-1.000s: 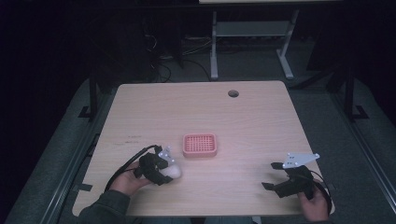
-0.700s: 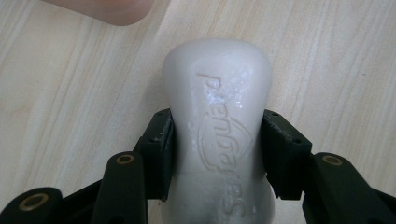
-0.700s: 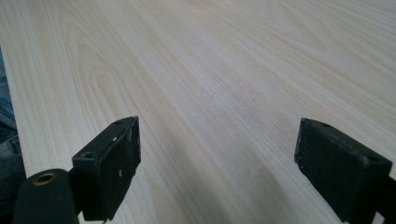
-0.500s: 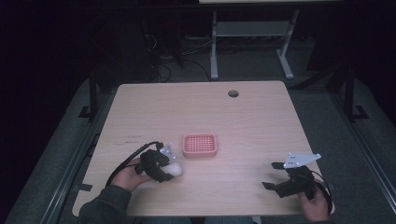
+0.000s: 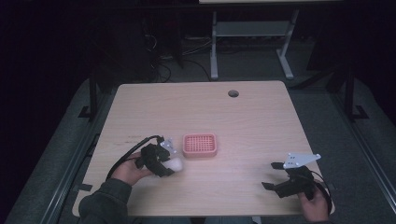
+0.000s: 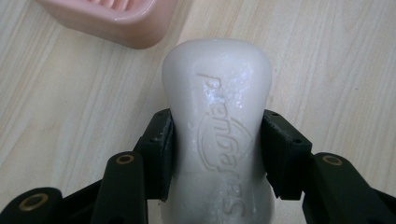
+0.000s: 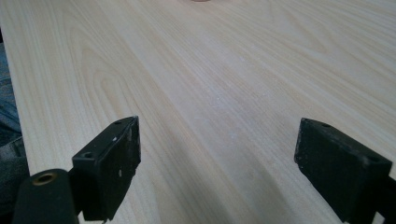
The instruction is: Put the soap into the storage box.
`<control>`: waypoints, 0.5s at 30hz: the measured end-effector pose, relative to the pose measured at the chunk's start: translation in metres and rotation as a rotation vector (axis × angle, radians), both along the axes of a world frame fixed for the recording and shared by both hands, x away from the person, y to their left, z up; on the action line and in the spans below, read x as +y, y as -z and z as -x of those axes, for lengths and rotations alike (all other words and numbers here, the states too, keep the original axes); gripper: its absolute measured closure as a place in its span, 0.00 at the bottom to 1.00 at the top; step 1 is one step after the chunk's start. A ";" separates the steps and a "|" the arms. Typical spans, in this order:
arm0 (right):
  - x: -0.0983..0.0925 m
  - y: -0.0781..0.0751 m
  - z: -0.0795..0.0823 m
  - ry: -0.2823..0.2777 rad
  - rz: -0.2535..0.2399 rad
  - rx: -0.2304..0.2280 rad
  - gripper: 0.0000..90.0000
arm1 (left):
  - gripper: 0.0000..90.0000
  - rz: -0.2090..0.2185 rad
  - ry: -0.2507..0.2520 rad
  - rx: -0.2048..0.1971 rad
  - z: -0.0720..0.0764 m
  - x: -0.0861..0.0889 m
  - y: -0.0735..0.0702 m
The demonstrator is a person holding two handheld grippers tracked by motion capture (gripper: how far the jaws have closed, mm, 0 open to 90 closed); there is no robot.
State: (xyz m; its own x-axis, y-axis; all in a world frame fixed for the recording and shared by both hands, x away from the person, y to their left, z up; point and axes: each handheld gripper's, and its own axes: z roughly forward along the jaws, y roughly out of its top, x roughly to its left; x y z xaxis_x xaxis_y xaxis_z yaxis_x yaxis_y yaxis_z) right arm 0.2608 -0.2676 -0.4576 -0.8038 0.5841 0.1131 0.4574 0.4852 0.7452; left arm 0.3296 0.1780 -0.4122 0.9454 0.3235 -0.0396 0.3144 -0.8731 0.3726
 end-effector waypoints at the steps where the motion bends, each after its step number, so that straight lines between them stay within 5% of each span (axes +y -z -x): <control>1: 0.000 0.000 0.000 0.000 0.000 0.000 0.16 | 0.55 -0.002 -0.002 0.002 -0.001 -0.001 0.000; 15: 0.000 -0.001 0.001 -0.001 -0.009 -0.007 0.16 | 0.55 -0.009 0.014 0.011 -0.010 -0.007 -0.007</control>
